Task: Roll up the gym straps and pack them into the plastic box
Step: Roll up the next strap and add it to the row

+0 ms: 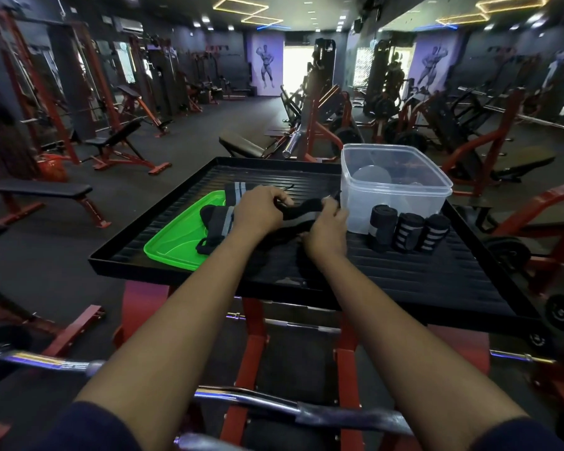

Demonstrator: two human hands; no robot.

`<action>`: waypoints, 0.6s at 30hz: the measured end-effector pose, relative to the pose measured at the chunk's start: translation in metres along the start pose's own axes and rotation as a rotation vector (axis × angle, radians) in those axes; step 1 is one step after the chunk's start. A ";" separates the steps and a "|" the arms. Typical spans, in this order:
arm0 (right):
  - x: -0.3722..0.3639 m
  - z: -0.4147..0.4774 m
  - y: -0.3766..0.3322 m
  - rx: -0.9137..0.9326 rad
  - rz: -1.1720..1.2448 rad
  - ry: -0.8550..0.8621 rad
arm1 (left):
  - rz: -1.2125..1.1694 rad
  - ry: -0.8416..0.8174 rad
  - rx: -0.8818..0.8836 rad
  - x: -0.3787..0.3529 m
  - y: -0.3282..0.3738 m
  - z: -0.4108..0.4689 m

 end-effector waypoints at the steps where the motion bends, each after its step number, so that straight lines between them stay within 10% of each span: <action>1: 0.000 0.001 -0.004 0.094 -0.076 0.026 | 0.073 -0.048 -0.029 0.002 0.001 0.002; 6: 0.008 0.011 -0.013 0.220 -0.261 0.071 | 0.044 -0.186 -0.204 0.000 -0.003 0.009; 18: 0.000 0.002 -0.004 -0.379 0.750 -0.315 | -0.296 0.044 -0.352 -0.012 0.012 -0.001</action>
Point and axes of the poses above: each hand's wrist, its own z-axis towards the middle knuckle, its own x-axis out of the back of the hand, y = z × x, the point moved 3 cm from there along z, towards the middle knuckle, and after that the axes turned 7 degrees about -z, right-handed, at the moved point
